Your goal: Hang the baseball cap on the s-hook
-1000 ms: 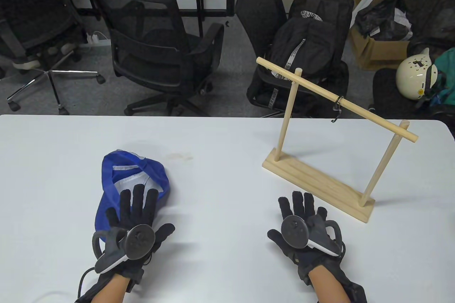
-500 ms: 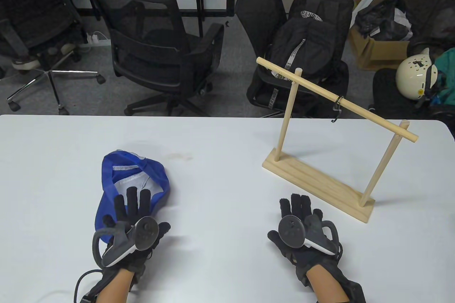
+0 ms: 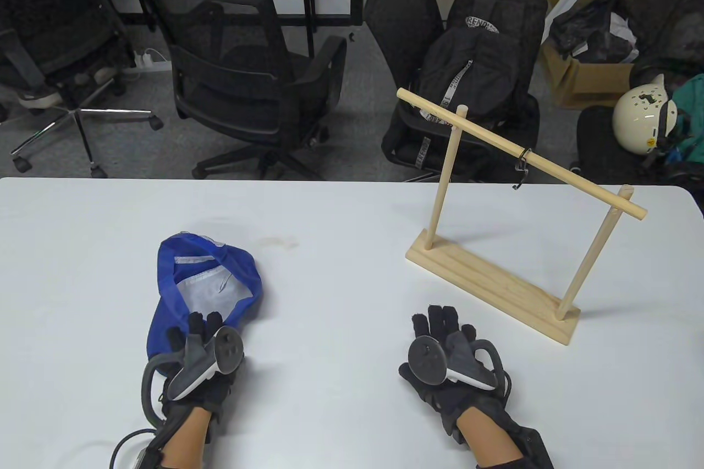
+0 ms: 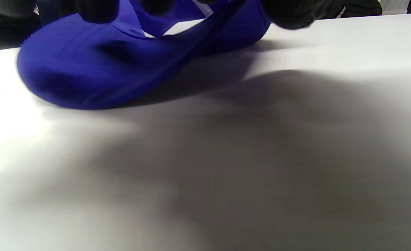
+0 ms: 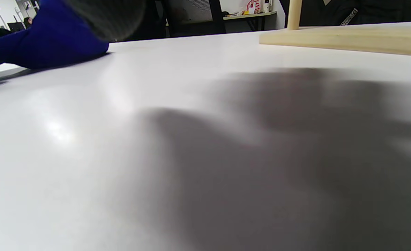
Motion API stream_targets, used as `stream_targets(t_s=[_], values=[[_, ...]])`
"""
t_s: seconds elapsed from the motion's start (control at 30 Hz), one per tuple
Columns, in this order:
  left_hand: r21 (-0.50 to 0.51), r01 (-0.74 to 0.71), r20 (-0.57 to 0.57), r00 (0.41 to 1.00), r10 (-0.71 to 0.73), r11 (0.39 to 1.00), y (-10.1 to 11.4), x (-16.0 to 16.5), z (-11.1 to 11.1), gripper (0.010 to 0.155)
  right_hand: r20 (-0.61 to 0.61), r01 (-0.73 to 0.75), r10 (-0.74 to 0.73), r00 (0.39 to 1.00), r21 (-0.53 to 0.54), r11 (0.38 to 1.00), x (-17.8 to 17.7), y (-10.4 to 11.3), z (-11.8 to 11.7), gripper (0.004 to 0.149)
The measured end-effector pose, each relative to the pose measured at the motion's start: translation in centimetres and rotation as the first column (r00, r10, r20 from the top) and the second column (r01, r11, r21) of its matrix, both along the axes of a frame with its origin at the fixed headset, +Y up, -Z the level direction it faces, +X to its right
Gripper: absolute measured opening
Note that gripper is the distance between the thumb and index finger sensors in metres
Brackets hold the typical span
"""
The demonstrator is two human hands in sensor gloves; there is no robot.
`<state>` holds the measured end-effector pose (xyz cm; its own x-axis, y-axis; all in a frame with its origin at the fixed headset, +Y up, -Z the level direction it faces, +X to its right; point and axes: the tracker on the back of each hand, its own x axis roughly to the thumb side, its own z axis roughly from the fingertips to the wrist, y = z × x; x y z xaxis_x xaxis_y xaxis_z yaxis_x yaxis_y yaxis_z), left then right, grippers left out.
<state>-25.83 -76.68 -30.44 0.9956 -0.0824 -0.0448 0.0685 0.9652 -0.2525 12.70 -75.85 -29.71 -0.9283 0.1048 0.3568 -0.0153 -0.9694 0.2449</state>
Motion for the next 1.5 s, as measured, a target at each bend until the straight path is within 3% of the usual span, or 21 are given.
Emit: stream_targets(t_s=[0.53, 0.87, 1.03, 1.23, 1.5], values=[[0.115, 0.023, -0.026, 0.999, -0.020, 0.993, 0.7, -0.7, 0.2, 0.058, 0.021, 0.032, -0.032, 0.999, -0.015, 0.999, 0.7, -0.1, -0.6, 0.088], [0.337, -0.053, -0.080, 0.993, 0.084, 0.940, 3.2, -3.1, 1.1, 0.052, 0.028, 0.046, -0.046, 0.999, -0.001, 0.999, 0.9, 0.0, -0.5, 0.088], [0.461, -0.107, -0.074, 0.985, 0.159, 0.881, 4.3, -4.2, 1.6, 0.050, 0.033, 0.068, -0.068, 0.997, 0.014, 0.998, 1.1, 0.3, -0.3, 0.088], [0.600, -0.253, 0.015, 0.952, 0.306, 0.759, 6.1, -4.6, 2.5, 0.050, 0.029, 0.137, -0.138, 0.990, 0.052, 0.989, 1.3, 1.1, 0.1, 0.088], [0.644, -0.459, 0.203, 0.874, 0.442, 0.612, 8.2, -3.2, 3.8, 0.049, 0.002, 0.254, -0.257, 0.966, 0.138, 0.957, 1.3, 1.8, 0.3, 0.086]])
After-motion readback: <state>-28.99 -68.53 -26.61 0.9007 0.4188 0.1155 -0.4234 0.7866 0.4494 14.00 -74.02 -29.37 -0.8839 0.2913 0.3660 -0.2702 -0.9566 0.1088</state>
